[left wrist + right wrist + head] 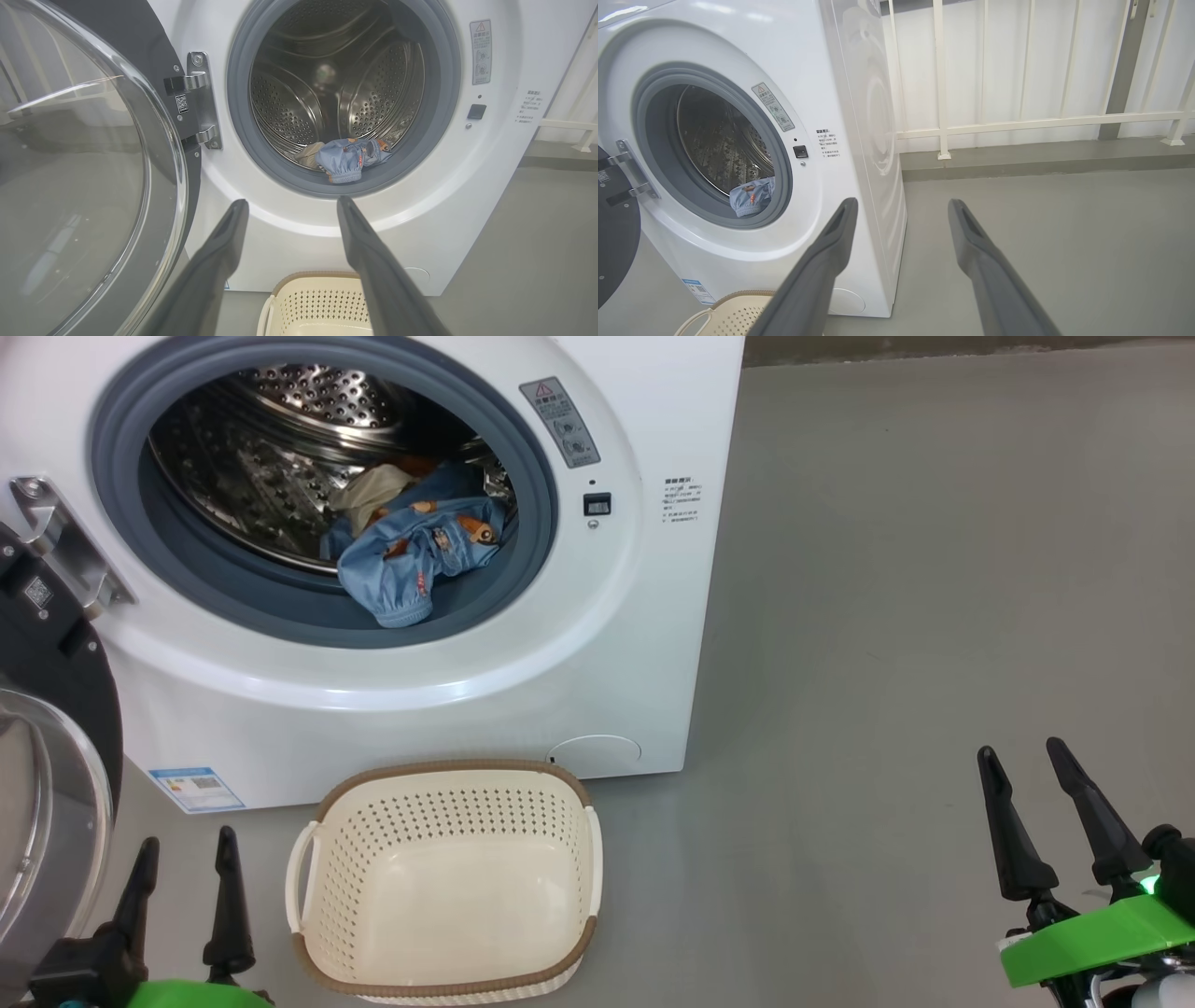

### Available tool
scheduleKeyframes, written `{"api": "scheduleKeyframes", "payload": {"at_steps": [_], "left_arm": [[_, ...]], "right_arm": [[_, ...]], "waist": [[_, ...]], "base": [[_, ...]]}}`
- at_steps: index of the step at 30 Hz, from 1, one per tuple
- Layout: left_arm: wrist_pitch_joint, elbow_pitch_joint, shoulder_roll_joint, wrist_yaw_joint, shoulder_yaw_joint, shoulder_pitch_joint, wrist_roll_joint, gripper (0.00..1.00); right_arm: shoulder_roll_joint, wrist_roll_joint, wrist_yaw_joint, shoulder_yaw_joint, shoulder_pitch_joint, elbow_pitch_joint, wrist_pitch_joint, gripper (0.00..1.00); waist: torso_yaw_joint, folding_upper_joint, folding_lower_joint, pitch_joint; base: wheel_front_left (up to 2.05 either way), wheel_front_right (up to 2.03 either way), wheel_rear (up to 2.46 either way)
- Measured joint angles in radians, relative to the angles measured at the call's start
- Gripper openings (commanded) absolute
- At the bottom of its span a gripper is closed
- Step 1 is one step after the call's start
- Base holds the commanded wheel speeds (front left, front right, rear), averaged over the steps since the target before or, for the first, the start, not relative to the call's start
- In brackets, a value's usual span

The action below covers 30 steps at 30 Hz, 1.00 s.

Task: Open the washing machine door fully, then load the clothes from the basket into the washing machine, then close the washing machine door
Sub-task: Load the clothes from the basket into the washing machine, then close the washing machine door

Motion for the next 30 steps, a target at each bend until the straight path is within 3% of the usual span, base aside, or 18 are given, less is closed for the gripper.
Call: {"api": "scheduleKeyframes", "payload": {"at_steps": [19, 30], "left_arm": [[0.0, -0.015, 0.0, -0.002, -0.032, 0.013, -0.034, 1.0], [0.0, -0.015, 0.0, -0.002, -0.034, 0.013, -0.034, 1.0]], "right_arm": [[0.002, 0.0, 0.0, 0.0, 0.004, -0.001, 0.0, 1.0], [0.003, 0.0, 0.0, 0.0, 0.004, -0.002, 0.0, 1.0]], "waist": [[-0.008, 0.0, 0.0001, 0.005], [-0.006, 0.0, 0.0, 0.008]], "base": [[-0.02, 0.02, 0.0], [-0.92, 0.92, 0.0]]}}
